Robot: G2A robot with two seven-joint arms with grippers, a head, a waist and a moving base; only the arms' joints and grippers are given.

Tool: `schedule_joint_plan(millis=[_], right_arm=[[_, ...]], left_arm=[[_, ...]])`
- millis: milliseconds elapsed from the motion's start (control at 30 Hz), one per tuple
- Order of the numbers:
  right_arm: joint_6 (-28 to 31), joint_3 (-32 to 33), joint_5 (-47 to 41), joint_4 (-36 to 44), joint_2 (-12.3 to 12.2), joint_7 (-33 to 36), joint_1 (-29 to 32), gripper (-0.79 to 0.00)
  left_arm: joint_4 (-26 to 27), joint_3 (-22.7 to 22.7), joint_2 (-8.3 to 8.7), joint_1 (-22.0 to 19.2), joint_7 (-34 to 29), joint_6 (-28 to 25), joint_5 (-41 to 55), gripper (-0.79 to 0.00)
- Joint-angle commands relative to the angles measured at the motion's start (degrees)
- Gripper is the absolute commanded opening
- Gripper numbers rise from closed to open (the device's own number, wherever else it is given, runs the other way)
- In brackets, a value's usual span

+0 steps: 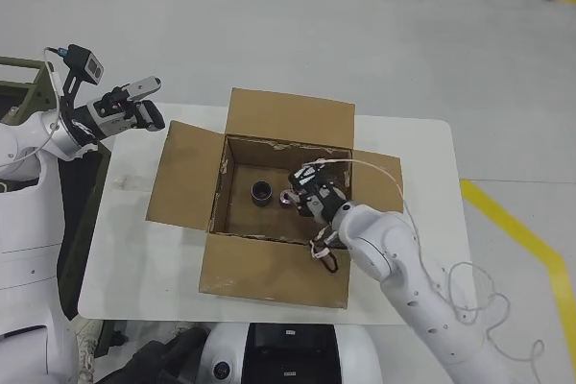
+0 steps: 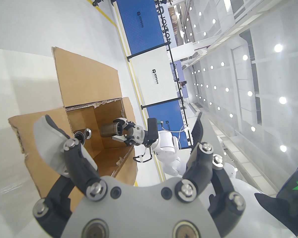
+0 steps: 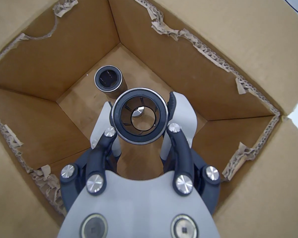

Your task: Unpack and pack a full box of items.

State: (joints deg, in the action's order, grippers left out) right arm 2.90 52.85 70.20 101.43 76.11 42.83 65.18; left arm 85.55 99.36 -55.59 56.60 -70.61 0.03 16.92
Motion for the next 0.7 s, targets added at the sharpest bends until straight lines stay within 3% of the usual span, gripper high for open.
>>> schedule_joint_plan(millis=[0,667], right_arm=[[-1.01,-0.51,0.00,-1.05,0.26,0.09,-0.62,-0.785],[-8.84,-1.97,-2.11,-12.25,2.92,4.61,-8.23,-0.785]], left_arm=[[0.00,0.00,0.00,0.00,0.00,0.00,0.00,0.000],[0.00,0.00,0.00,0.00,0.00,0.00,0.00,0.000]])
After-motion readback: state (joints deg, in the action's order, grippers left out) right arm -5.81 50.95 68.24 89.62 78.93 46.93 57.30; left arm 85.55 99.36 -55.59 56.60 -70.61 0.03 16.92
